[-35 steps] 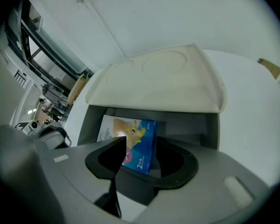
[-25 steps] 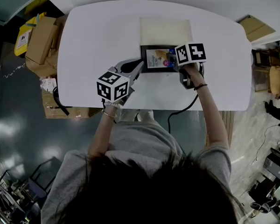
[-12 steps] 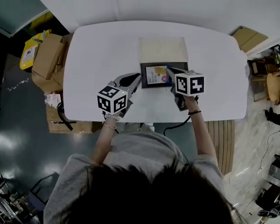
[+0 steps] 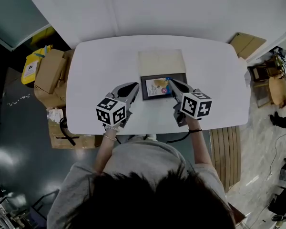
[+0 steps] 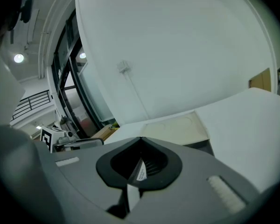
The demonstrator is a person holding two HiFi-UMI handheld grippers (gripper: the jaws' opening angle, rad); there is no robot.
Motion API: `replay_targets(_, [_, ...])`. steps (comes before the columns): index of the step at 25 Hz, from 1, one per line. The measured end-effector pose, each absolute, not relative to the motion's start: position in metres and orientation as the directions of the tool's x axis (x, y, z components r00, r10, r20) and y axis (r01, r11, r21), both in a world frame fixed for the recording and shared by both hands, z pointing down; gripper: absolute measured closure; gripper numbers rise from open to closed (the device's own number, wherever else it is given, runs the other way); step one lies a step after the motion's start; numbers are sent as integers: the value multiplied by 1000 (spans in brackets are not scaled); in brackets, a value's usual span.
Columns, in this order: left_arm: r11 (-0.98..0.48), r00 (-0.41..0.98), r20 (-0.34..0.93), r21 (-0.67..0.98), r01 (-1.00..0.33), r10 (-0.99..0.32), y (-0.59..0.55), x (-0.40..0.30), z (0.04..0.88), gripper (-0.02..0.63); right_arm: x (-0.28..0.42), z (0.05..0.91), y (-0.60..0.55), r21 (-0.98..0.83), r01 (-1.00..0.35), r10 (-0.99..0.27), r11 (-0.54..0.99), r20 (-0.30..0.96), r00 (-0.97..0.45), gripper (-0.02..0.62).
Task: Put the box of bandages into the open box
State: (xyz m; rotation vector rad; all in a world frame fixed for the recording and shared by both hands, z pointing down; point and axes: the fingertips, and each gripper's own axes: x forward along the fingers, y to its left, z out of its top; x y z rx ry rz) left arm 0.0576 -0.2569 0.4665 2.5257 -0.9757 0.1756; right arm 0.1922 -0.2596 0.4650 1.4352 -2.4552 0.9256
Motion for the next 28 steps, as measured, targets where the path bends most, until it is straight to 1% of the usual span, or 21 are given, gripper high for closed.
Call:
replay_targets(15, [-688, 741, 201, 276, -671, -641, -242, 47, 426, 612, 200, 405, -234, -397, -826, -832, 400, 222, -509, 584])
replay_targets(20, [-689, 727, 176, 235, -685, -663, -243, 40, 415, 612, 205, 388, -227, -403, -813, -853, 420, 131, -506, 584])
replay_targets(28, [-702, 734, 149, 216, -678, -663, -239, 39, 408, 612, 213, 375, -218, -371, -832, -877, 412, 87, -473, 584])
